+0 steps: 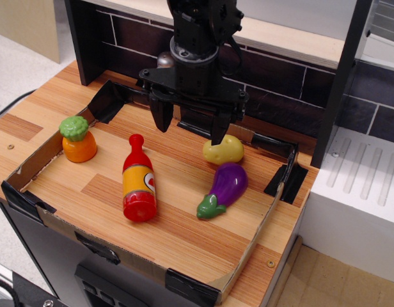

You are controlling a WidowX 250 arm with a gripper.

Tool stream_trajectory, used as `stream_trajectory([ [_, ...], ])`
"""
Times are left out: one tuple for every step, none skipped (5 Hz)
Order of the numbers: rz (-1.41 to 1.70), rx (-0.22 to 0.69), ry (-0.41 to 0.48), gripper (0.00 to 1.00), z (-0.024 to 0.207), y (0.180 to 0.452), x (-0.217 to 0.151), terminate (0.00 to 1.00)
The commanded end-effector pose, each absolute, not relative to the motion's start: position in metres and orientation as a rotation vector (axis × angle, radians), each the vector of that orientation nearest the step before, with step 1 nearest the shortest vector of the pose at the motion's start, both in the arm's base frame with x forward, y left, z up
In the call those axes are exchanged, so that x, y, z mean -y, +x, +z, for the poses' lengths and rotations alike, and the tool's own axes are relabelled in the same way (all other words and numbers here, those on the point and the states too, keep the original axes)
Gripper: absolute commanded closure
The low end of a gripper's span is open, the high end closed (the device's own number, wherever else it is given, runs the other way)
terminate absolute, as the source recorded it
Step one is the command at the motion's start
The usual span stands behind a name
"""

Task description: Upright hot sauce bottle

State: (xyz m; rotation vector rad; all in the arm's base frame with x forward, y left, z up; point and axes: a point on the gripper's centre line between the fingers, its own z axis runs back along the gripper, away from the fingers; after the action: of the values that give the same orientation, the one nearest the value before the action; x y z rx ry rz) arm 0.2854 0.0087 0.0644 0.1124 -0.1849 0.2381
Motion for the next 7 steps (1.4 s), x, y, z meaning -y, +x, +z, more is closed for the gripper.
stream_trajectory([
  [0.238,0.185,0.112,0.0,0.064,0.285,-0.009,0.0],
  [0.308,0.167,0.093,0.0,0.076,0.288,-0.037,0.0],
  [0.349,0.155,0.107,0.0,0.066,0.293,-0.059,0.0],
  [0.377,0.178,0.094,0.0,0.055,0.29,-0.079,0.0],
  [0.385,0.164,0.098,0.0,0.038,0.287,-0.083,0.0],
  [0.396,0.172,0.092,0.0,0.031,0.284,-0.083,0.0],
  [0.422,0.146,0.072,0.0,0.02,0.279,-0.084,0.0],
])
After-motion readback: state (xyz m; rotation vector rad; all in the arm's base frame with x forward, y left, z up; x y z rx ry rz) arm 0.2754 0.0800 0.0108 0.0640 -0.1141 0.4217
